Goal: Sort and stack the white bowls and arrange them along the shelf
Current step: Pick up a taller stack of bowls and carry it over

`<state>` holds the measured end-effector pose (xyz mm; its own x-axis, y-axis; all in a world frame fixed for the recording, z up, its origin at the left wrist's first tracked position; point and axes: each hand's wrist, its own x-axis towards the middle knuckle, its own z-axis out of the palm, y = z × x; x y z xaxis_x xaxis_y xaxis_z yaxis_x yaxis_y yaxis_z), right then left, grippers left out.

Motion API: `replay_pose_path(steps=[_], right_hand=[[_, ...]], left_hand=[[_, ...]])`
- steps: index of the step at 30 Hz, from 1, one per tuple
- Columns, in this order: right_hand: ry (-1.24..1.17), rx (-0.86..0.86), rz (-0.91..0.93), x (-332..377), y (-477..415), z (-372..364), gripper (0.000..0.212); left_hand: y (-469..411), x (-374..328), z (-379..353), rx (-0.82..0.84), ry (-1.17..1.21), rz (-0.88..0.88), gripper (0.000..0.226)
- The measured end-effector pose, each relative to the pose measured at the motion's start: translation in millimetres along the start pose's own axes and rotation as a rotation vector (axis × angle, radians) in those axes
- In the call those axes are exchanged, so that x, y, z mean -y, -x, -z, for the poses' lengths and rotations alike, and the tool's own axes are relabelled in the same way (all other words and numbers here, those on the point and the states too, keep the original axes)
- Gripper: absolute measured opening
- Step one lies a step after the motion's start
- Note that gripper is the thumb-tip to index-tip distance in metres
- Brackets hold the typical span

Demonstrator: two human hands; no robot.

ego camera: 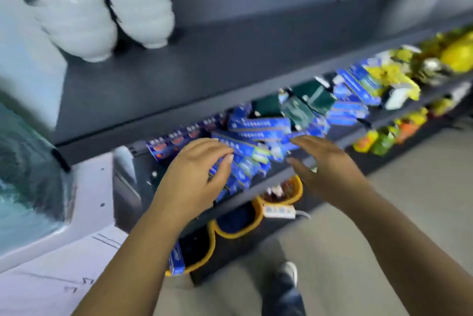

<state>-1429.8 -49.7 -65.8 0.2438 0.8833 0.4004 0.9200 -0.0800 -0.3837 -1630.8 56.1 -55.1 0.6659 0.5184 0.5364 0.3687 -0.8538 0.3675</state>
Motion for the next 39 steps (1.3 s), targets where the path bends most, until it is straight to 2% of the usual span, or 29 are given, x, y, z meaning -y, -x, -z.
replay_pose_path(steps=[5,10,15,17,19,22,30,33,35,39], right_hand=[[0.196,-0.002,-0.257,-23,134,18,0.046],[0.348,0.101,-0.592,-33,253,28,0.047],[0.306,0.269,-0.93,-30,351,34,0.048],[0.255,0.244,-1.066,-30,382,37,0.049],[0.209,0.215,-1.212,-33,407,41,0.051],[0.125,0.296,-1.356,-46,436,47,0.057],[0.049,0.322,-1.438,-129,477,71,0.056],[0.033,0.306,-1.441,-160,481,89,0.055],[0.031,0.293,-1.448,-179,478,100,0.054],[0.012,0.303,-1.47,-227,468,115,0.054]], left_hand=[[53,-39,-66,0.15,0.148,-0.069,0.034],[100,-89,-122,0.392,0.287,-0.154,0.043],[130,-121,-169,0.686,0.303,-0.287,0.045],[132,-131,-189,0.782,0.279,-0.339,0.047],[129,-144,-211,0.857,0.255,-0.384,0.048],[121,-166,-245,0.915,0.254,-0.397,0.047],[95,-245,-316,1.051,0.181,-0.328,0.041],[76,-277,-330,1.045,0.189,-0.254,0.041],[63,-292,-340,1.028,0.187,-0.267,0.04],[23,-315,-370,1.013,0.203,-0.302,0.059]])
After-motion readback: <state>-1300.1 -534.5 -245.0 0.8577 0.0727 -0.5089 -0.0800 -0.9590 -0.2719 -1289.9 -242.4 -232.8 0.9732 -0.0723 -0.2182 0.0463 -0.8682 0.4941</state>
